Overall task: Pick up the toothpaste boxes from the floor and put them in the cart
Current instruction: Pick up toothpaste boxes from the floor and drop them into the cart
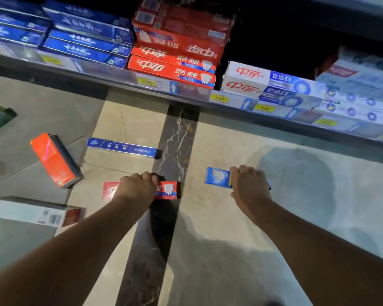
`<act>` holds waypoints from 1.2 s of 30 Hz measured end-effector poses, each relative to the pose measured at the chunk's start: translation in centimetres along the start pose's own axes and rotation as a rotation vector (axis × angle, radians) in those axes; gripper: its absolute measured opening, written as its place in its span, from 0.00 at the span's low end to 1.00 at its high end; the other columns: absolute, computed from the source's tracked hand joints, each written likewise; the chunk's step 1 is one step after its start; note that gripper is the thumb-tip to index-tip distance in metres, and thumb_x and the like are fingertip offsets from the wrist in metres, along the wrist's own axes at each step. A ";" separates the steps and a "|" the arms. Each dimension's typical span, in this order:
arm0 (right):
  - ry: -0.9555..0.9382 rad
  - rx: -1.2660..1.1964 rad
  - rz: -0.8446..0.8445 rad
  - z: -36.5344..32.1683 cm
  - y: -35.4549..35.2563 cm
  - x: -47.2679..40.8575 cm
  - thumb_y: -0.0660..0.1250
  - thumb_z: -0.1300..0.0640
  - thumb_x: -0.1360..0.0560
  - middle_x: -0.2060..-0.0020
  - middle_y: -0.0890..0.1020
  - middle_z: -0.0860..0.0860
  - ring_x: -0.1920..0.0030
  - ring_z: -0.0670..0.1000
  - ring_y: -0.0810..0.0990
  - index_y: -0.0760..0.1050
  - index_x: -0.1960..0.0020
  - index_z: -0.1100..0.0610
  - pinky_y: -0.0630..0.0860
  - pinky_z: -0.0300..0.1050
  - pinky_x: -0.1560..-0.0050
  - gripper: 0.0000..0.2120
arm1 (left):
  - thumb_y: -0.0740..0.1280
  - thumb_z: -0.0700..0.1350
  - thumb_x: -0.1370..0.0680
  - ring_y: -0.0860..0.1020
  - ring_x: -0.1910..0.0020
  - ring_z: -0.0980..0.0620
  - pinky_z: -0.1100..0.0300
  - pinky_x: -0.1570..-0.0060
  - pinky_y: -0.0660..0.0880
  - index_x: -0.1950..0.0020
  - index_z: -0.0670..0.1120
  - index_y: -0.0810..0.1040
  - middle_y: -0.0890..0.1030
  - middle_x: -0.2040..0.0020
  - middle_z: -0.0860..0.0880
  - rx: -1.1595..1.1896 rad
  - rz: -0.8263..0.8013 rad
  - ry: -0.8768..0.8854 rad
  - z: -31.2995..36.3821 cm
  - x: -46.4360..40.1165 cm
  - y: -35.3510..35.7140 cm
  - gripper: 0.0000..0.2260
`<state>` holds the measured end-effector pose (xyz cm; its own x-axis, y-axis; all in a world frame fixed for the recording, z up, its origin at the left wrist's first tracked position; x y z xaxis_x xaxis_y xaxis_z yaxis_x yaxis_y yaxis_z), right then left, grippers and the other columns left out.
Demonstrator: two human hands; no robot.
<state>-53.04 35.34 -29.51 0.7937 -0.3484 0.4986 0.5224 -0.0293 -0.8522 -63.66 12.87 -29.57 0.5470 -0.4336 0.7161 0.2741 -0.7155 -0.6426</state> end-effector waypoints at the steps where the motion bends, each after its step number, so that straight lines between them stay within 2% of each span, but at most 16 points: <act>1: 0.003 0.015 -0.008 -0.1 0.4 0.1 0.71 0.52 0.26 0.47 0.75 0.49 0.45 0.52 0.77 0.67 0.41 0.52 0.69 0.47 0.52 0.18 | 0.69 0.49 0.23 0.77 0.40 0.45 0.52 0.47 0.74 0.30 0.45 0.62 0.73 0.38 0.45 0.036 -0.002 -0.014 0.0 0.0 0.0 0.26; 4: 0.043 -0.100 -0.067 0.1 0.0 2.0 0.68 0.55 0.24 0.44 0.74 0.51 0.42 0.53 0.76 0.67 0.40 0.54 0.71 0.47 0.51 0.15 | 0.69 0.51 0.23 0.78 0.44 0.46 0.55 0.55 0.72 0.33 0.45 0.64 0.74 0.41 0.46 0.201 0.025 -0.080 -1.2 1.7 -1.5 0.23; 8: 0.095 -0.364 -0.124 1.5 -6.0 7.9 0.70 0.51 0.24 0.44 0.75 0.53 0.43 0.55 0.76 0.69 0.39 0.57 0.72 0.47 0.52 0.19 | 0.69 0.55 0.23 0.79 0.47 0.47 0.56 0.58 0.71 0.34 0.45 0.63 0.75 0.43 0.46 0.331 0.028 -0.106 -3.2 7.8 -7.0 0.25; 12: 0.128 -0.546 -0.134 4.1 -16.7 15.2 0.73 0.49 0.28 0.48 0.78 0.51 0.51 0.55 0.79 0.72 0.43 0.54 0.69 0.44 0.59 0.18 | 0.67 0.54 0.21 0.79 0.44 0.44 0.53 0.56 0.72 0.31 0.42 0.62 0.74 0.40 0.44 0.333 0.086 -0.066 -5.6 17.8 -16.3 0.26; 16: 0.146 -0.580 -0.129 8.2 -30.0 24.0 0.73 0.48 0.29 0.46 0.78 0.53 0.46 0.57 0.79 0.73 0.42 0.55 0.72 0.46 0.55 0.20 | 0.64 0.55 0.21 0.79 0.41 0.41 0.51 0.49 0.74 0.34 0.42 0.64 0.74 0.39 0.44 0.339 0.088 -0.028 -8.2 29.7 -27.4 0.23; 19: 0.181 -0.622 -0.097 12.3 -39.6 31.3 0.74 0.48 0.30 0.49 0.78 0.54 0.48 0.57 0.79 0.70 0.49 0.55 0.69 0.45 0.59 0.18 | 0.68 0.59 0.24 0.79 0.42 0.43 0.51 0.50 0.73 0.37 0.44 0.65 0.75 0.41 0.47 0.352 0.097 0.028 -9.4 38.8 -36.5 0.25; 22: 0.240 -0.660 -0.078 15.8 -46.9 38.1 0.74 0.48 0.30 0.50 0.78 0.53 0.48 0.57 0.78 0.67 0.51 0.53 0.71 0.46 0.57 0.18 | 0.67 0.59 0.24 0.79 0.43 0.44 0.52 0.51 0.73 0.36 0.46 0.66 0.75 0.42 0.47 0.338 0.117 0.096 -9.2 46.3 -44.2 0.25; 25: 0.358 -0.715 0.005 21.0 -53.6 45.7 0.73 0.46 0.31 0.49 0.78 0.52 0.46 0.55 0.78 0.69 0.50 0.53 0.73 0.46 0.54 0.18 | 0.67 0.62 0.24 0.79 0.43 0.44 0.51 0.48 0.75 0.35 0.46 0.67 0.76 0.40 0.47 0.273 0.177 0.197 -7.2 53.3 -53.0 0.26; 28: 0.448 -0.778 0.094 26.0 -57.3 52.5 0.72 0.43 0.33 0.51 0.79 0.51 0.48 0.55 0.80 0.73 0.47 0.52 0.75 0.46 0.54 0.20 | 0.67 0.60 0.24 0.78 0.40 0.44 0.53 0.48 0.73 0.36 0.46 0.67 0.76 0.39 0.46 0.251 0.253 0.295 -4.0 58.7 -60.6 0.24; 31: 0.516 -0.842 0.163 30.7 -58.6 58.9 0.72 0.44 0.34 0.52 0.81 0.52 0.49 0.56 0.80 0.72 0.49 0.52 0.76 0.47 0.53 0.19 | 0.67 0.62 0.25 0.78 0.40 0.45 0.54 0.48 0.73 0.39 0.47 0.68 0.77 0.39 0.46 0.210 0.304 0.378 1.0 63.3 -66.2 0.24; 36: 0.659 -0.904 0.216 40.8 -56.9 69.3 0.71 0.41 0.35 0.57 0.79 0.51 0.52 0.55 0.81 0.69 0.54 0.52 0.76 0.46 0.55 0.19 | 0.61 0.66 0.28 0.80 0.44 0.45 0.52 0.48 0.77 0.43 0.49 0.71 0.80 0.44 0.47 0.148 0.431 0.547 13.3 70.0 -74.7 0.24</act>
<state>-15.04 51.08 60.00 0.3826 -0.8447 0.3742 -0.2333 -0.4802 -0.8455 -35.28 43.25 64.88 0.1663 -0.9016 0.3994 0.2486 -0.3536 -0.9018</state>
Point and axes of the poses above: each hand's wrist, its own x-axis away from the middle knuckle, its own y-axis out of the palm, z = x × y, the point moved 10 cm from there along -x, towards the middle knuckle
